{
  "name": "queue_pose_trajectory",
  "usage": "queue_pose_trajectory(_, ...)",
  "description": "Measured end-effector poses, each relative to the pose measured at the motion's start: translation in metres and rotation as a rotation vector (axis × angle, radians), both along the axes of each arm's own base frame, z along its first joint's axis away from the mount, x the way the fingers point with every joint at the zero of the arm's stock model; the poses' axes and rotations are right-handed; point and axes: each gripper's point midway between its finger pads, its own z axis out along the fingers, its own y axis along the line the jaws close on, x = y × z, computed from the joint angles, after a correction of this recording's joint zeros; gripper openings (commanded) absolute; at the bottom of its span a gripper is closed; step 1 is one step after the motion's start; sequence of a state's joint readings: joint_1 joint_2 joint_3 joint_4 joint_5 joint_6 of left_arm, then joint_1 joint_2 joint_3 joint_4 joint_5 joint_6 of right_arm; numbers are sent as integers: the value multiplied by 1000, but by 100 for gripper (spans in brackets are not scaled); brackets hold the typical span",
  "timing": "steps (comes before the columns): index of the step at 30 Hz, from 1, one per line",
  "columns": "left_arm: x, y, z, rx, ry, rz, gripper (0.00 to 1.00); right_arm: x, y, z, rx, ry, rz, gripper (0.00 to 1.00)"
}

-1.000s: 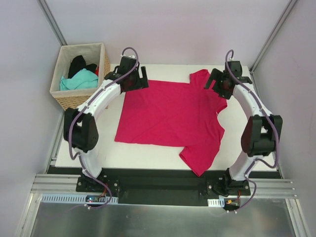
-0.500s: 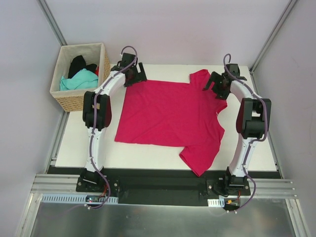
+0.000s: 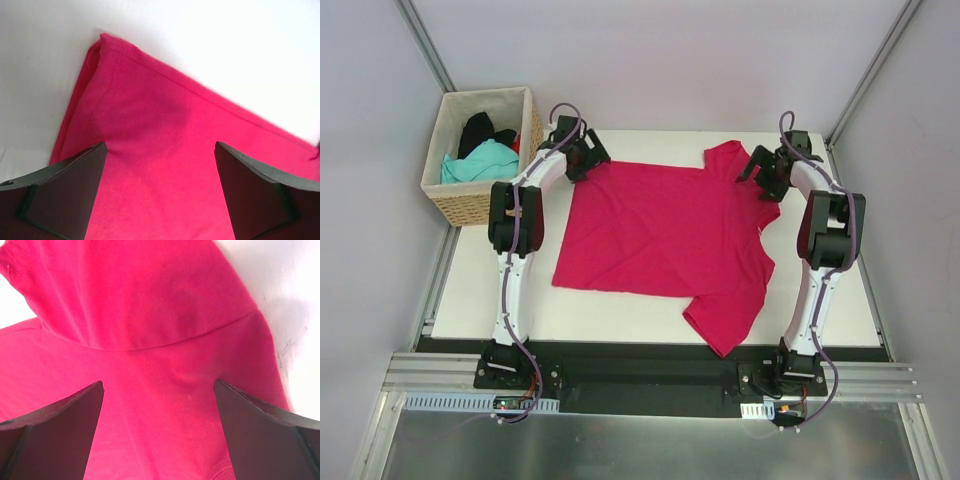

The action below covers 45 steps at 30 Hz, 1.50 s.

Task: Fold and stack the t-shirts

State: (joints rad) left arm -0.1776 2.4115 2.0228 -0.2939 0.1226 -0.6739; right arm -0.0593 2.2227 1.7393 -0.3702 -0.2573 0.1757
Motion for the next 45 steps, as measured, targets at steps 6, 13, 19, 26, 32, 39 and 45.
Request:
queue_pose_trajectory(6,9,3,1,-39,-15,45,91,17,-2,1,4,5,1,97)
queue_pose_trajectory(13,20,-1,3,-88,-34,90,91,44,-6,1,5,2,-10,97)
queue_pose_trajectory(19,31,-5,6,-125,-54,120,91,54,-13,2,27,-3,-35,97)
queue_pose_trajectory(26,45,-8,7,-160,-84,145,91,68,-18,4,39,-40,-54,97)
queue_pose_trajectory(32,52,-9,9,-187,-102,165,91,91,-21,6,52,-102,-77,97)
queue_pose_trajectory(39,65,-8,10,-213,-134,184,91,108,-29,9,72,-162,-116,96)
queue_pose_trajectory(45,70,-8,11,-220,-152,185,91,118,-32,13,93,-200,-139,96)
